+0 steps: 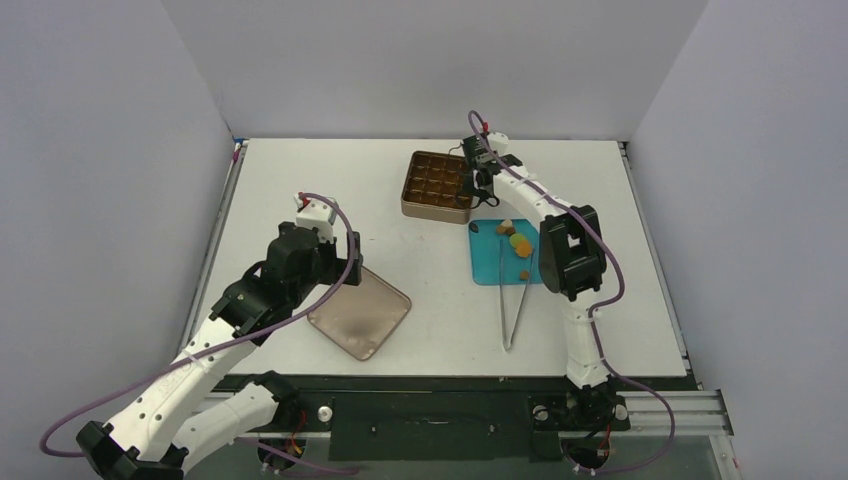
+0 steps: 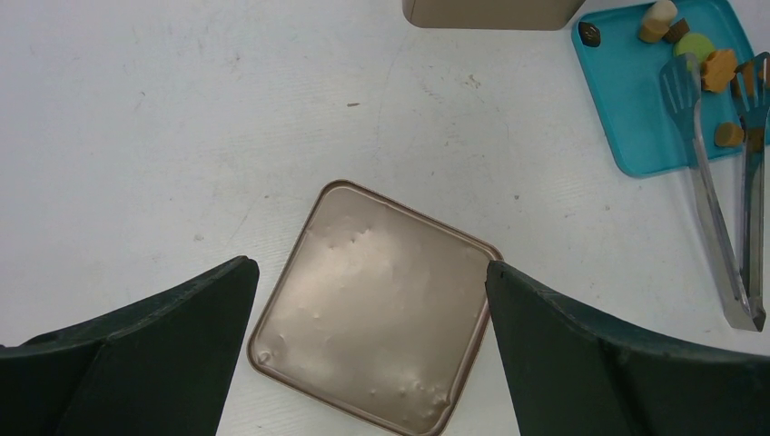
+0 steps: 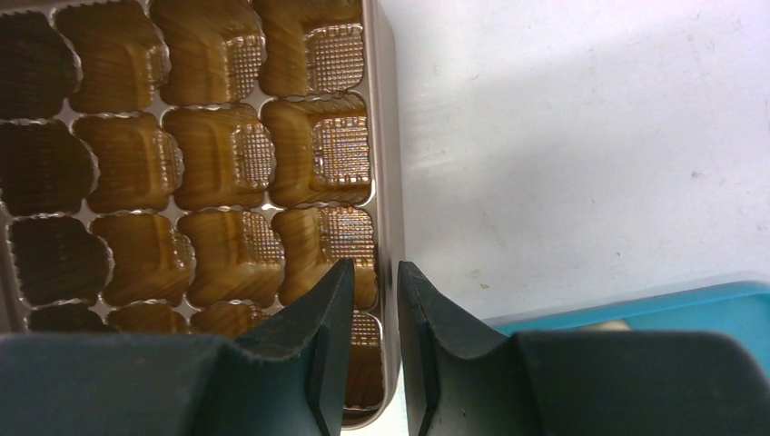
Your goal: Pack the cookies
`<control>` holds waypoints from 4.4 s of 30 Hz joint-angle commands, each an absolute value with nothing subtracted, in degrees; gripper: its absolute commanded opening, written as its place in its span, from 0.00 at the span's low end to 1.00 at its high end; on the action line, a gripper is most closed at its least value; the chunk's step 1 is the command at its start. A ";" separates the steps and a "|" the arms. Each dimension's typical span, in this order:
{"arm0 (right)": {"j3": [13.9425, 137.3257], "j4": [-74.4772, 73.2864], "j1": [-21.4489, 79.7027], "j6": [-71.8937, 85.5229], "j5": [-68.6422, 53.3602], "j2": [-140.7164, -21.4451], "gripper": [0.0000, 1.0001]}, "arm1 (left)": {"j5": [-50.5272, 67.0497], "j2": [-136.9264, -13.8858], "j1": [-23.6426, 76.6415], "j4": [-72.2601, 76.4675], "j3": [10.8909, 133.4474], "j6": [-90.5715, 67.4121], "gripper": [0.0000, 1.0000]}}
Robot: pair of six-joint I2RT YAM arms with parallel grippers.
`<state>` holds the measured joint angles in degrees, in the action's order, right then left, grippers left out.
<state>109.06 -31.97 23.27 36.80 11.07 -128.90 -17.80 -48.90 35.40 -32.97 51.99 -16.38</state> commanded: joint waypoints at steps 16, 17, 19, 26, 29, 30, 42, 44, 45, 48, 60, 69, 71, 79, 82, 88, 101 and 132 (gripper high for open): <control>110.46 -31.84 23.10 38.12 9.26 -131.08 0.05 | -17.09 -48.87 34.85 -31.50 52.37 -17.14 0.97; 110.19 -31.71 23.18 38.13 9.22 -131.11 0.03 | -17.12 -48.91 34.83 -31.52 52.38 -17.09 0.97; 109.73 -31.62 23.33 37.96 9.11 -130.80 0.00 | -17.21 -48.84 34.88 -31.53 52.33 -17.13 0.97; 107.70 -31.45 24.51 36.00 8.30 -128.77 0.00 | -17.93 -48.91 34.85 -31.68 52.32 -17.05 0.97; 106.14 -31.35 25.81 34.15 8.08 -127.26 0.00 | -18.48 -48.87 34.89 -31.70 52.33 -17.05 0.97; 105.46 -31.36 26.45 33.73 7.95 -126.91 0.00 | -18.60 -48.78 34.85 -31.68 52.30 -17.01 0.97; 94.85 -29.63 31.51 27.85 6.04 -120.40 0.00 | -20.78 -48.30 34.83 -31.73 52.09 -16.66 0.97; 92.50 -29.28 31.75 27.31 5.79 -118.68 0.00 | -21.06 -48.08 34.84 -31.61 51.97 -16.61 0.97; 91.73 -29.14 31.80 27.15 5.73 -117.50 0.00 | -20.99 -47.90 34.87 -31.46 51.88 -16.57 0.97; 87.16 -28.27 31.94 26.27 5.62 -114.95 0.00 | -20.42 -47.50 34.84 -31.06 51.64 -16.34 0.97; 71.66 -25.30 36.27 25.68 7.99 -104.51 0.00 | -19.34 -47.43 34.96 -30.72 51.42 -15.81 0.97; 64.89 -22.72 39.81 28.32 9.61 -100.10 0.00 | -19.48 -48.25 34.97 -31.19 51.58 -15.91 0.97; 64.27 -22.93 40.57 28.45 10.35 -98.94 0.00 | -19.44 -48.30 34.98 -31.20 51.57 -15.91 0.97; 62.20 -24.59 41.98 28.94 13.73 -90.34 0.12 | -18.93 -48.73 35.06 -31.26 51.64 -15.82 0.97; 60.94 -25.45 42.03 29.66 15.55 -86.63 0.26 | -18.66 -48.78 35.07 -31.30 51.75 -15.82 0.97; 56.57 -26.18 42.01 31.47 18.77 -78.53 0.51 | -18.22 -48.78 35.07 -31.30 51.82 -15.80 0.97; 41.69 -25.55 42.01 41.74 31.35 -60.77 0.78 | -17.38 -48.11 35.05 -31.27 51.94 -15.83 0.97; 23.62 1.06 47.35 45.34 41.66 -69.98 0.80 | -17.55 -46.74 35.07 -30.86 51.76 -16.17 0.97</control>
